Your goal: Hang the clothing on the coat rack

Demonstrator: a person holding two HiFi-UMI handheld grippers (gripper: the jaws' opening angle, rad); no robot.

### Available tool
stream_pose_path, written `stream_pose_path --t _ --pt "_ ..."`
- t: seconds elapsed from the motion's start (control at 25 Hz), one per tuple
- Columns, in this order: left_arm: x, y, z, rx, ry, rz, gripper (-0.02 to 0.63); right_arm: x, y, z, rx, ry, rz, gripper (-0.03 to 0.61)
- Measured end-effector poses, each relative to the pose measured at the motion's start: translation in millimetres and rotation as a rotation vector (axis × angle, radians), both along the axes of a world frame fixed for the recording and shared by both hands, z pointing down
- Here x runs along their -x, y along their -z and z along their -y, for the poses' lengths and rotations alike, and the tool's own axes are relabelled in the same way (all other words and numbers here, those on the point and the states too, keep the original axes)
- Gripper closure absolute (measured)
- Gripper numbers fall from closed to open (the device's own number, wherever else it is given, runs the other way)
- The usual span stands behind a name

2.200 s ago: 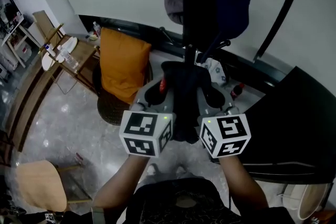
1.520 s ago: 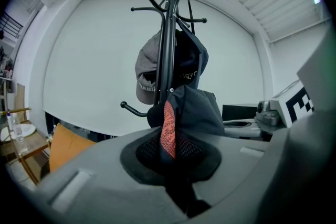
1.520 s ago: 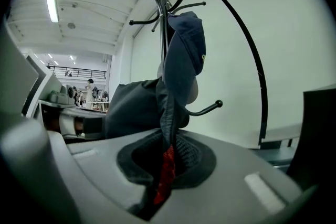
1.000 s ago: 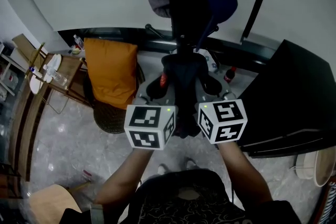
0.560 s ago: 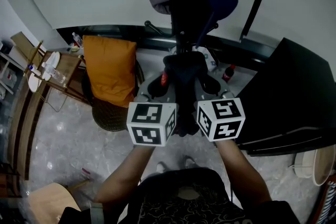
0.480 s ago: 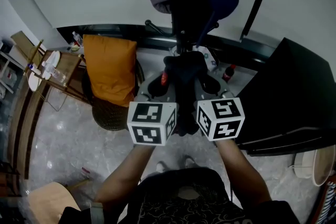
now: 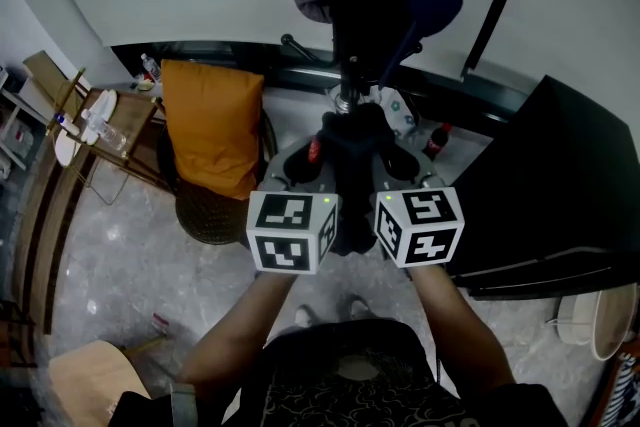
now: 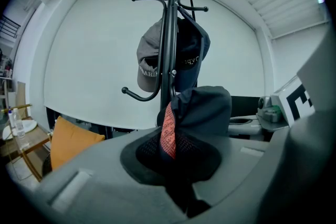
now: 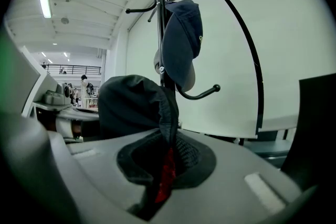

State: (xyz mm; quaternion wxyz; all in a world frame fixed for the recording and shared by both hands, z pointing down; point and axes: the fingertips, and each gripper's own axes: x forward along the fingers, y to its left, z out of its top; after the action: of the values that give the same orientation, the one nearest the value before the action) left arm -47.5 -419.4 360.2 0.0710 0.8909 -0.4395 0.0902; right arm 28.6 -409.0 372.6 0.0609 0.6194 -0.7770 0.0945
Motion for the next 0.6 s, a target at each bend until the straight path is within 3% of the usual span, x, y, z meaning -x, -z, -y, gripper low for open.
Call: stream_pose_path --t 0.6 --pt "-2.0 -14.5 -2.5 0.028 -0.003 0.012 0.58 -0.3 -15.3 -2.9 0.024 0.006 -0.011 0.555"
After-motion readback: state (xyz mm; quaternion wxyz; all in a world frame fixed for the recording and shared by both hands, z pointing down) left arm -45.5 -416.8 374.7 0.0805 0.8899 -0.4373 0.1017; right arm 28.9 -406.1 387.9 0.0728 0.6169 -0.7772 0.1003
